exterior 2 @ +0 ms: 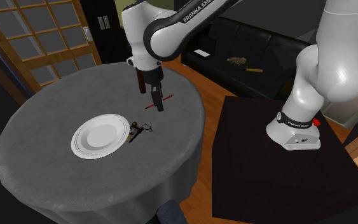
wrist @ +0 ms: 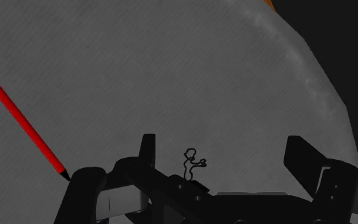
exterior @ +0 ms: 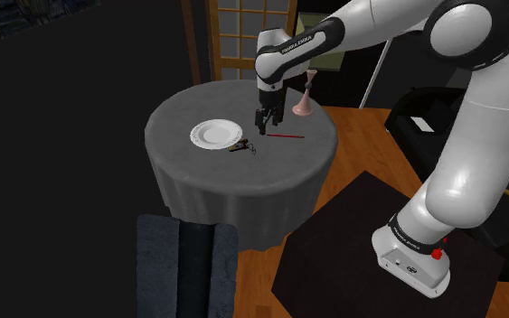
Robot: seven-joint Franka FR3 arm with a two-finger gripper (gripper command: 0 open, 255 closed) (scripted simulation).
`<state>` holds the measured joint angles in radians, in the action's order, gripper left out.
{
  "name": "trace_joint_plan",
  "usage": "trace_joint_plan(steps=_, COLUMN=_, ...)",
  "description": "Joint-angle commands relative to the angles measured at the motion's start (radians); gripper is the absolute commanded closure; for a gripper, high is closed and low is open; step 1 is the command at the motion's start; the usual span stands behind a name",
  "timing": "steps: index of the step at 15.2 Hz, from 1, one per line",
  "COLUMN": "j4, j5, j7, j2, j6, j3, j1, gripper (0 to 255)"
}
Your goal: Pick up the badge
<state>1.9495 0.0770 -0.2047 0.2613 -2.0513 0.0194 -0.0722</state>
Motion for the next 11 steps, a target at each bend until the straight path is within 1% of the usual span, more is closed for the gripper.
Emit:
trace_joint_plan(steps=1, j4=-0.067, j5=-0.007, j7=-0.008, j2=0.08, j6=-0.006, j3=0.002, j1=-0.003, gripper=0)
trace_joint_plan(steps=8, j4=-0.338, j5=-0.032, j7=-0.023, j2=0.356, j6=0.008, j3=0.01, j1=-0.021, gripper=0)
trace_joint_plan(steps=11, j4=-0.333, j5=-0.032, j7=-0.024, j2=0.38, j6=-0.019, j3=0.01, j1=-0.021, gripper=0)
